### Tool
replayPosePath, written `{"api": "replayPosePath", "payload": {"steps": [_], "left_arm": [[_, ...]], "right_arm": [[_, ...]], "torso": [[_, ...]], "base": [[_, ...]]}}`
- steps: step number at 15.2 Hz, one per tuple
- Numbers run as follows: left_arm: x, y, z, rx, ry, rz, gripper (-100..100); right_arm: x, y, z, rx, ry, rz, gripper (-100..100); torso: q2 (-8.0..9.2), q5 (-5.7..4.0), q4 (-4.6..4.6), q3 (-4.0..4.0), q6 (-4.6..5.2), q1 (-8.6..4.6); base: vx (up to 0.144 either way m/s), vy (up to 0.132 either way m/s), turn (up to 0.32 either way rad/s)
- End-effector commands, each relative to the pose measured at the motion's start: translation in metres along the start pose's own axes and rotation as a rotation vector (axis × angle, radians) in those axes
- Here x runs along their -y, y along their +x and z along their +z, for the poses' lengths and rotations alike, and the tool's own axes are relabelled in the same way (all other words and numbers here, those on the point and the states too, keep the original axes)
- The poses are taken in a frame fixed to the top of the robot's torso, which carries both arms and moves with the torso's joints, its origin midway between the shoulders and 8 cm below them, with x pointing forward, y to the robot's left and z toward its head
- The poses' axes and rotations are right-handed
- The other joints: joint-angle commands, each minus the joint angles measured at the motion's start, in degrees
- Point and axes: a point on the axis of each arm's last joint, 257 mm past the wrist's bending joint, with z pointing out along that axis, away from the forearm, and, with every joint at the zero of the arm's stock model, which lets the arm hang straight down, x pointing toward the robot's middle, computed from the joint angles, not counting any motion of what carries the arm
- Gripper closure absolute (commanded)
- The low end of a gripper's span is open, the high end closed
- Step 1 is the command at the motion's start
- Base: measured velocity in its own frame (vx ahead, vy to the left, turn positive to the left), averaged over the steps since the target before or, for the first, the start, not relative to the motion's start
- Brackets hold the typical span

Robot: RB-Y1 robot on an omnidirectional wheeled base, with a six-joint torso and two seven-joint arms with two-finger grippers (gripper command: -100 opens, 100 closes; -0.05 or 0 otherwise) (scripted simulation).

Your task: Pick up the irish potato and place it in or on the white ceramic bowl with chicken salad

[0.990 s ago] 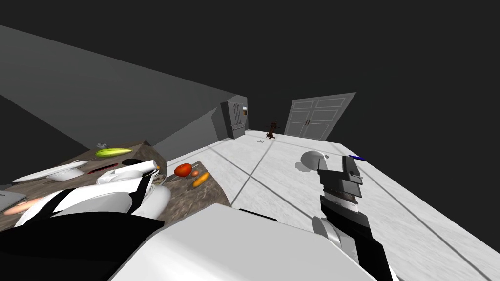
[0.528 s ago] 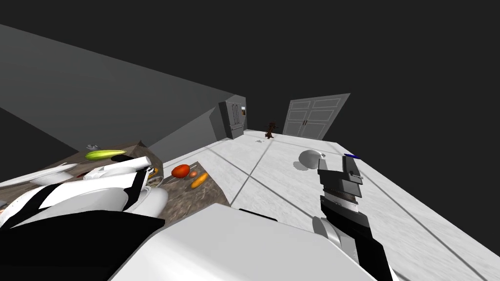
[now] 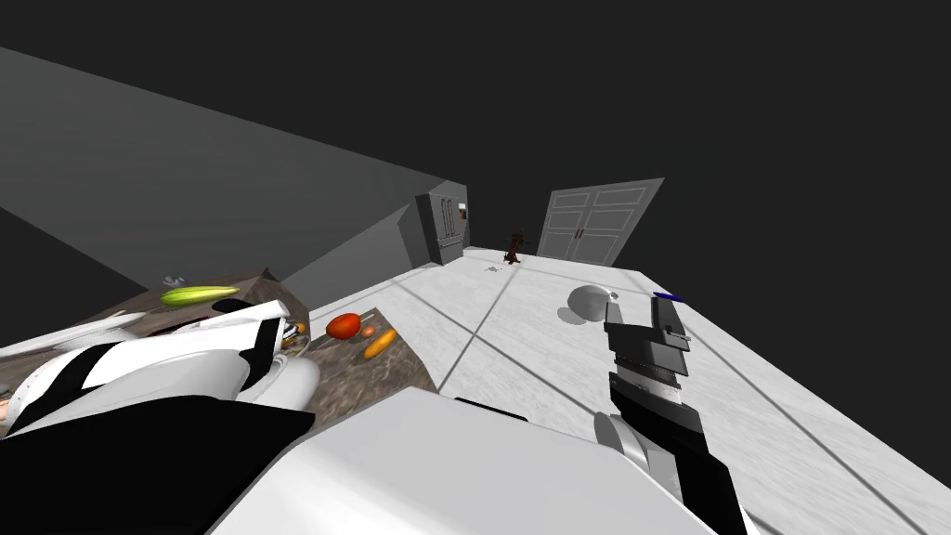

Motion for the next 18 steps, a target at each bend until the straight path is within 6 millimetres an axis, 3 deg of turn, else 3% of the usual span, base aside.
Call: {"api": "replayPosePath", "payload": {"steps": [1,2,4,6,7,8,9,18], "left_arm": [[-0.004,-0.009,0.002,0.017,-0.005,-0.015,-100],[0.010,-0.009,-0.005,0.017,-0.005,-0.005,-100],[0.010,-0.009,-0.005,0.017,-0.005,-0.005,-100],[0.022,-0.012,-0.012,0.024,-0.006,-0.008,-100],[0.042,-0.007,-0.017,0.013,0.039,0.023,-100],[0.022,-0.012,-0.012,0.025,-0.007,-0.009,-100],[0.034,-0.016,-0.019,0.033,-0.009,-0.012,-100],[0.037,-0.016,-0.021,0.031,-0.005,-0.010,-100]], "right_arm": [[0.000,0.000,0.000,0.000,0.000,0.000,0],[0.000,0.000,0.000,0.000,0.000,0.000,0],[0.000,0.000,0.000,0.000,0.000,0.000,0],[0.000,0.000,0.000,0.000,0.000,0.000,0],[0.000,0.000,0.000,0.000,0.000,0.000,0],[0.000,0.000,0.000,0.000,0.000,0.000,0],[0.000,0.000,0.000,0.000,0.000,0.000,0],[0.000,0.000,0.000,0.000,0.000,0.000,0]], "torso": [[0.00,0.00,0.00,0.00,0.00,0.00],[0.01,0.00,0.00,0.01,-0.01,0.00],[0.00,-0.03,0.00,0.00,0.02,-0.02],[0.00,-0.02,0.01,0.00,0.00,-0.01],[0.01,-0.03,0.01,0.01,0.01,-0.01],[-0.01,-0.07,0.01,0.00,0.02,-0.03],[0.00,-0.01,0.00,0.00,0.00,-0.02],[0.00,-0.01,0.00,0.00,0.00,-0.01]], "base": [[0.000,0.000,0.000],[0.001,-0.002,-0.048],[0.001,0.001,-0.042],[0.003,0.001,-0.049],[0.001,0.000,-0.015],[0.000,0.000,0.000],[0.001,-0.002,-0.037],[0.001,0.000,-0.012]]}}
